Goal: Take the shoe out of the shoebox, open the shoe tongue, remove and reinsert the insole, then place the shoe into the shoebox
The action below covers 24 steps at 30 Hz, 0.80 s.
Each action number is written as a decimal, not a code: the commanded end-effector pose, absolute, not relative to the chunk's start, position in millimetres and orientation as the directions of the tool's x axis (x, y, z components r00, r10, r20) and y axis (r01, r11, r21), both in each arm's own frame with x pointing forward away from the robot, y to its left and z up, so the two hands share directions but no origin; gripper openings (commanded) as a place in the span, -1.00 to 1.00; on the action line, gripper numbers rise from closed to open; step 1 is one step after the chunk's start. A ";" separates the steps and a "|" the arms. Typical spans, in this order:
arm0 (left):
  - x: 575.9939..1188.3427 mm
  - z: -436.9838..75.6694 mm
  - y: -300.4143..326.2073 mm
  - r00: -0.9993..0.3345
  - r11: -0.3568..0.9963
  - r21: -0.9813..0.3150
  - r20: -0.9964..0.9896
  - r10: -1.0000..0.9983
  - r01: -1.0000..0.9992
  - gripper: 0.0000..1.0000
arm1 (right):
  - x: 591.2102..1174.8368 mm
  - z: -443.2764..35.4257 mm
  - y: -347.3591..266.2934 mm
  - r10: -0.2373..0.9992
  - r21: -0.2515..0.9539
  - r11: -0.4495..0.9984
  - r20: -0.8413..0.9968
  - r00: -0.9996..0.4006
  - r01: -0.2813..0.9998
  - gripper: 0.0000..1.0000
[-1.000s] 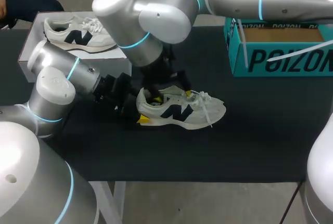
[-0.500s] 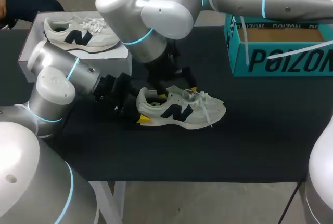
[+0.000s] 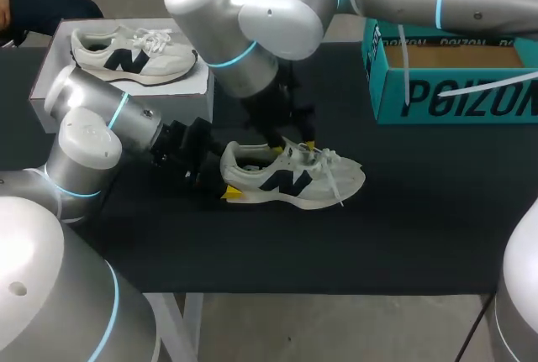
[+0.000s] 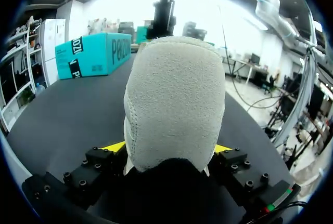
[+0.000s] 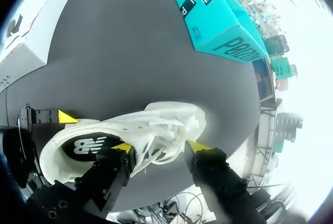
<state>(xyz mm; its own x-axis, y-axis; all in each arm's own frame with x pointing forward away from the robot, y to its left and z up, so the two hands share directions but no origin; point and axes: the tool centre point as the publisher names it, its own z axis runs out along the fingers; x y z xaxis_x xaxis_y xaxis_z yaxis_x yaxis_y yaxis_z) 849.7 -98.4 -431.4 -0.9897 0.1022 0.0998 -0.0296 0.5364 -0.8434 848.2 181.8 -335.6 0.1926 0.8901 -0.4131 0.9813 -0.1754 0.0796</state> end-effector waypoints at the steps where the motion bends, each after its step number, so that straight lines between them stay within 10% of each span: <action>1: 849.5 -431.7 -99.8 -0.990 0.540 -0.841 0.100 0.103 -0.029 -1.00 | 846.7 -335.1 181.5 0.886 0.081 -0.185 -0.418 0.202 0.979 -0.08; 6: 849.5 -431.7 -99.8 -0.990 0.540 -0.841 0.100 0.103 -0.029 -1.00 | 846.3 -336.3 179.4 0.881 0.076 -0.202 -0.421 0.215 0.977 -0.51; 14: 849.5 -431.7 -99.8 -0.990 0.540 -0.841 0.100 0.103 -0.029 -1.00 | 849.1 -331.7 176.2 0.876 0.081 -0.216 -0.425 0.230 0.973 -0.62; 17: 849.5 -431.7 -99.8 -0.990 0.540 -0.841 0.100 0.103 -0.029 -1.00 | 852.0 -328.7 170.6 0.877 0.079 -0.239 -0.411 0.250 0.968 -1.00; 24: 849.5 -431.7 -99.8 -0.990 0.540 -0.841 0.100 0.103 -0.029 -1.00 | 858.1 -322.0 152.8 0.878 0.072 -0.294 -0.373 0.299 0.953 -1.00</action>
<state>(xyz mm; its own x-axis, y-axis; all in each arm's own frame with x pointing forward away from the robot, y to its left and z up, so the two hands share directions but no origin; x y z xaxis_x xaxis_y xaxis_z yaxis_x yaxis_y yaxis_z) 849.7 -98.5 -431.3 -0.9897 0.1022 0.0999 -0.0298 0.5364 -0.8435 858.1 165.2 -325.4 0.2928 0.8660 -0.4053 0.9548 -0.2871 0.0765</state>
